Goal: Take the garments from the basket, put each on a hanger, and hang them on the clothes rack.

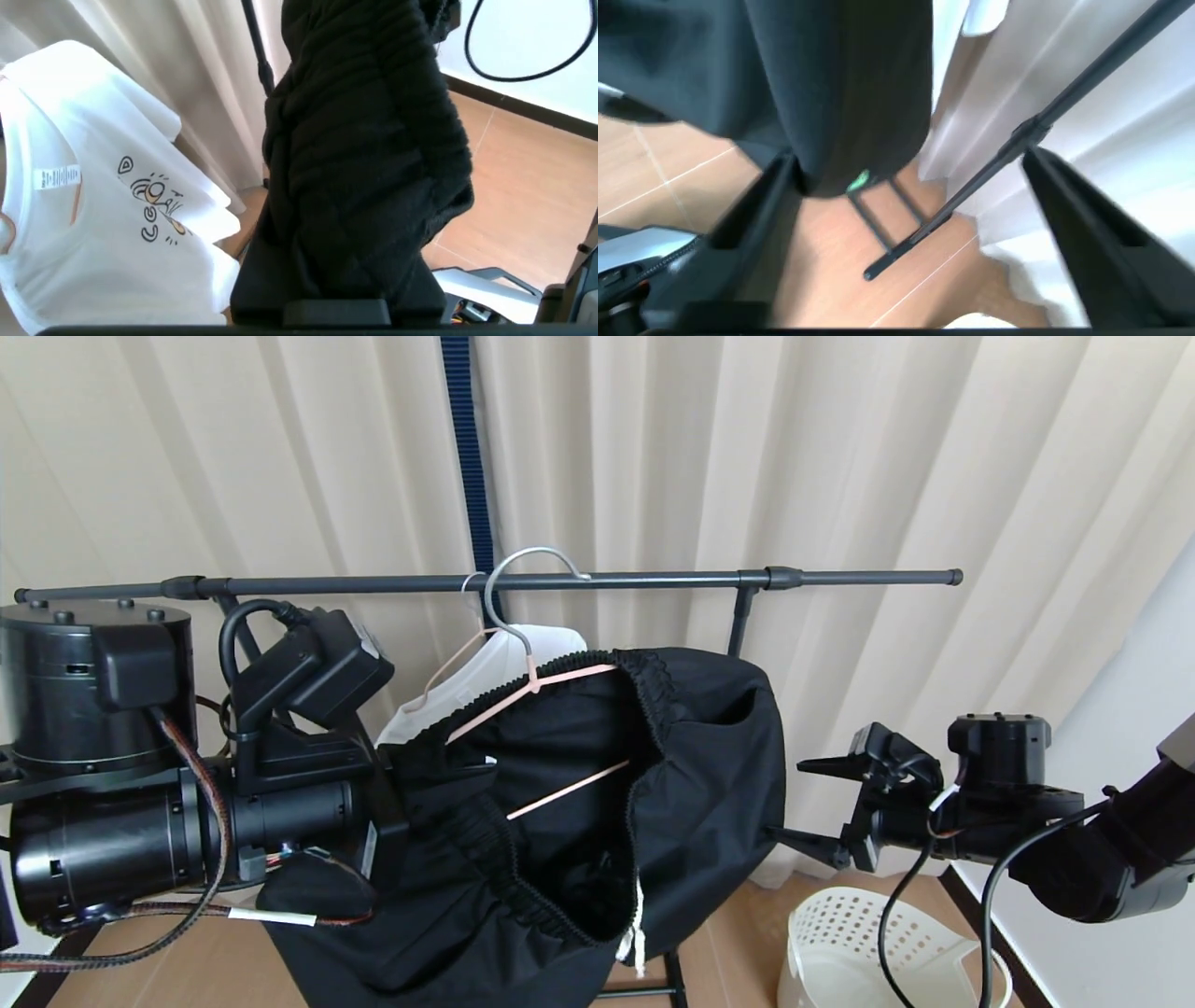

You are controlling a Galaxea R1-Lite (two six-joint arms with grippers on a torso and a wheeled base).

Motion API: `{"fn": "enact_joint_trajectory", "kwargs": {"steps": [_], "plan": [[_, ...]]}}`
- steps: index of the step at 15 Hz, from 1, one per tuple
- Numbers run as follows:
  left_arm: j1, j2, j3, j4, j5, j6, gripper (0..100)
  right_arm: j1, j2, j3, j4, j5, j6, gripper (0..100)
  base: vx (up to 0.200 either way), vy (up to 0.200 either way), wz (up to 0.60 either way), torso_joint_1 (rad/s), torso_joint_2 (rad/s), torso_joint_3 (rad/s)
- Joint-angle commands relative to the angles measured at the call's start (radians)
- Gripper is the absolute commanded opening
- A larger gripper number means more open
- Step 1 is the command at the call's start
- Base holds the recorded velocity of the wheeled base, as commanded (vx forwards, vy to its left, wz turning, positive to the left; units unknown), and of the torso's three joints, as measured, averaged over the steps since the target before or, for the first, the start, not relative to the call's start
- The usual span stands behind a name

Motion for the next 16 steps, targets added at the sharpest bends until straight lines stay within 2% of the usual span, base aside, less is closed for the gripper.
{"fn": "enact_joint_trajectory", "kwargs": {"steps": [1, 4, 6, 9, 10, 11, 12, 14, 16], "plan": [[0.017, 0.030, -0.012, 0.001, 0.002, -0.011, 0, 0.000, -0.070, 0.015, -0.007, 0.003, 0.000, 100, 0.000, 0.000, 0.00, 0.000, 0.00, 0.000], [0.034, 0.075, -0.021, 0.001, 0.016, -0.022, 0, 0.016, -0.162, 0.033, -0.005, 0.000, 0.007, 100, 0.000, 0.000, 0.00, 0.000, 0.00, 0.000], [0.032, 0.118, -0.047, 0.001, 0.059, -0.071, 0, 0.049, -0.220, 0.041, -0.004, -0.011, 0.036, 100, 0.000, 0.000, 0.00, 0.000, 0.00, 0.000], [0.019, 0.198, -0.093, 0.001, 0.128, -0.147, 0, 0.105, -0.283, 0.044, -0.007, -0.118, 0.127, 100, 0.000, 0.000, 0.00, 0.000, 0.00, 0.000], [0.014, 0.222, -0.108, 0.003, 0.145, -0.180, 0, 0.108, -0.297, 0.045, -0.007, -0.125, 0.139, 100, 0.000, 0.000, 0.00, 0.000, 0.00, 0.000], [0.014, 0.222, -0.108, 0.003, 0.145, -0.180, 0, 0.108, -0.297, 0.045, -0.007, -0.125, 0.139, 100, 0.000, 0.000, 0.00, 0.000, 0.00, 0.000], [0.000, 0.276, -0.151, 0.004, 0.176, -0.246, 0, 0.109, -0.303, 0.045, -0.007, -0.128, 0.139, 100, 0.000, 0.000, 0.00, 0.000, 0.00, 0.000], [-0.018, 0.327, -0.196, 0.007, 0.211, -0.292, 0, 0.109, -0.302, 0.047, -0.007, -0.128, 0.139, 100, 0.000, 0.000, 0.00, 0.000, 0.00, 0.000], [-0.035, 0.382, -0.274, 0.026, 0.231, -0.382, 0, 0.109, -0.303, 0.048, -0.007, -0.129, 0.139, 100, 0.000, 0.000, 0.00, 0.000, 0.00, 0.000]]}}
